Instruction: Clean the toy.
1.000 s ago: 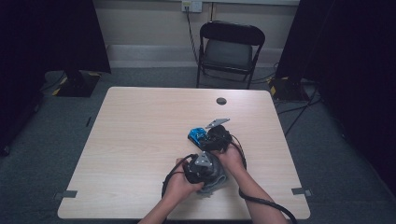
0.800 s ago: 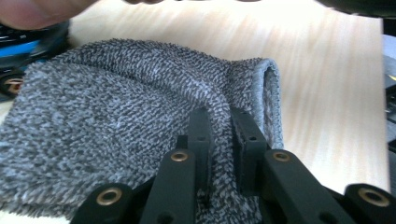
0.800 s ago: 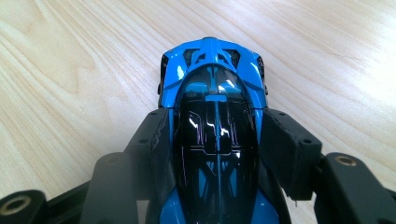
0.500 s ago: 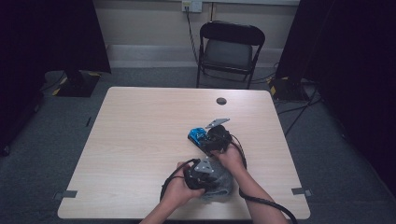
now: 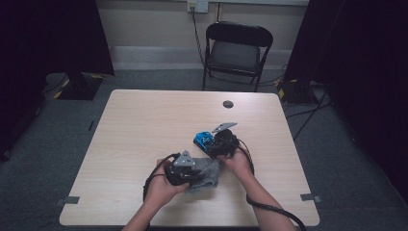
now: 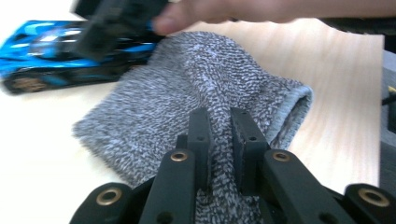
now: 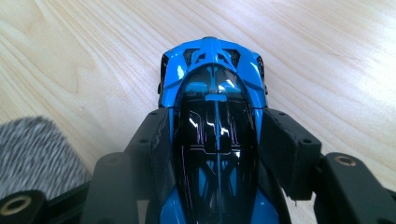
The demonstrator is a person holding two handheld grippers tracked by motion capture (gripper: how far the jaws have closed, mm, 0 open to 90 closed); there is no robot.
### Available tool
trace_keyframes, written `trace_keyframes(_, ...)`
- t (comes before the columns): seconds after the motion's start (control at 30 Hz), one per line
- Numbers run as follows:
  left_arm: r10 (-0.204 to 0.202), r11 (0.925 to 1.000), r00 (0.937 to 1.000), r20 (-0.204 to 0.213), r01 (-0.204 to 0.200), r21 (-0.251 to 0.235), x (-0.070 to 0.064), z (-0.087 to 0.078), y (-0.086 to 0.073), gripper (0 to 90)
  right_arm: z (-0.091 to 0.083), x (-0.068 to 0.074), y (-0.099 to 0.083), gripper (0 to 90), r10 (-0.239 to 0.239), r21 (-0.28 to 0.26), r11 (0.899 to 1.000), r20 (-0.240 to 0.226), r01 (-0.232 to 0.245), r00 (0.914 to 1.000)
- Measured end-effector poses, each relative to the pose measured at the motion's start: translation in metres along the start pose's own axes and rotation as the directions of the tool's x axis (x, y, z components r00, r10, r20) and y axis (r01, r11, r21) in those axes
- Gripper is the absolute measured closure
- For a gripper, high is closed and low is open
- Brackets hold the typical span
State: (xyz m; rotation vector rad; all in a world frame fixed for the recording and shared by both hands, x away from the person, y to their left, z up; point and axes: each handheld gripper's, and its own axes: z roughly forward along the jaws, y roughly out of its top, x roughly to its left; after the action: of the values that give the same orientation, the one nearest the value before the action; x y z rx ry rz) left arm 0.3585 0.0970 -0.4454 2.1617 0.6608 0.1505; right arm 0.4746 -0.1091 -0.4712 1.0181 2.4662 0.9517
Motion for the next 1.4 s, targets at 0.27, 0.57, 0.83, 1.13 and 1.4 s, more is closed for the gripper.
trace_keyframes(0.27, -0.045, 0.9989, 0.9922, -0.116, 0.043, -0.017, 0.032, -0.017, -0.002, 79.9, -0.001, 0.001, -0.001, 43.6, 0.003, -0.002, 1.000, 0.004, -0.003, 1.0000)
trace_keyframes(0.57, -0.105, 0.9936, 0.9785, -0.178, 0.096, -0.059, 0.058, -0.020, 0.004, 79.9, -0.001, 0.001, -0.001, 43.7, 0.004, -0.003, 1.000, 0.005, -0.004, 1.0000)
trace_keyframes(0.83, -0.146, 0.9883, 0.9607, -0.236, 0.130, -0.080, 0.075, -0.012, 0.010, 79.9, -0.001, 0.000, -0.003, 43.7, 0.006, -0.014, 1.000, 0.002, -0.006, 1.0000)
trace_keyframes(1.13, -0.194, 0.9809, 0.9282, -0.318, 0.176, -0.083, 0.099, 0.002, 0.006, 79.8, -0.002, 0.000, -0.004, 43.8, 0.013, -0.019, 1.000, 0.000, -0.013, 0.9999)
trace_keyframes(1.4, -0.161, 0.9848, 0.9306, -0.329, 0.174, 0.009, 0.104, 0.029, -0.001, 79.4, -0.002, 0.000, -0.004, 43.8, 0.010, -0.017, 1.000, 0.001, -0.010, 1.0000)
